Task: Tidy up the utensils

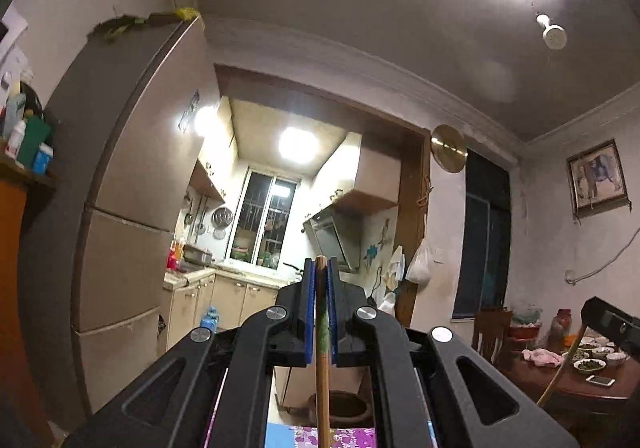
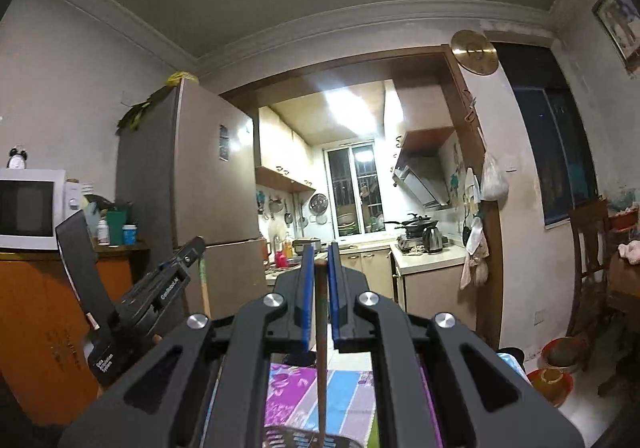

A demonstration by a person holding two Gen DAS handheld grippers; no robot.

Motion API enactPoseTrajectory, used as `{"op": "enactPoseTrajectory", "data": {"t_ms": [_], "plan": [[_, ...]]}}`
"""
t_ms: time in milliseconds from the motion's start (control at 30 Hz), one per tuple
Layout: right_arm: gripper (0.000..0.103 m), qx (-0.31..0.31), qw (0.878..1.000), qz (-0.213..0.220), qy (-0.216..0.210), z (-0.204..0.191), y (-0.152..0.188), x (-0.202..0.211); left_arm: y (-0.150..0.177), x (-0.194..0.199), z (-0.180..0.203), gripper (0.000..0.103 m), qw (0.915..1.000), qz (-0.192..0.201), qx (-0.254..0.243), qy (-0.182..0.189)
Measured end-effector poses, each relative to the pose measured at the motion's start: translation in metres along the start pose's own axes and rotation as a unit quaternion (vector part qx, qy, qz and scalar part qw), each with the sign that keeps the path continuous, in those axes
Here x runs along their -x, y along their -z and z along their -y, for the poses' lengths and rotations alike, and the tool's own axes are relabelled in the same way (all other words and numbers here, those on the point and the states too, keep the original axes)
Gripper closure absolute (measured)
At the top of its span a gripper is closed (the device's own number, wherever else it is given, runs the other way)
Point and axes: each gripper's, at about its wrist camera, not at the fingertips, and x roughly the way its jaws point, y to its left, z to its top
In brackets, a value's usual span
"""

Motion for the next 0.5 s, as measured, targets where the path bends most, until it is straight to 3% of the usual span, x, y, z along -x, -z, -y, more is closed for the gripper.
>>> {"op": "enactPoseTrajectory", "data": {"t_ms": [167, 500], "plan": [[0.097, -0.016, 0.999, -0.033, 0.005, 0.009, 0.031, -0.027, 0.039, -0.017, -0.011, 0.096, 0.9995, -0.013, -0.022, -0.018], [0.097, -0.003, 0.994, -0.108, 0.009, 0.002, 0.09, -0.04, 0.107, -0.007, -0.021, 0.096, 0.9964, -0.076, -0.037, -0.005]]}}
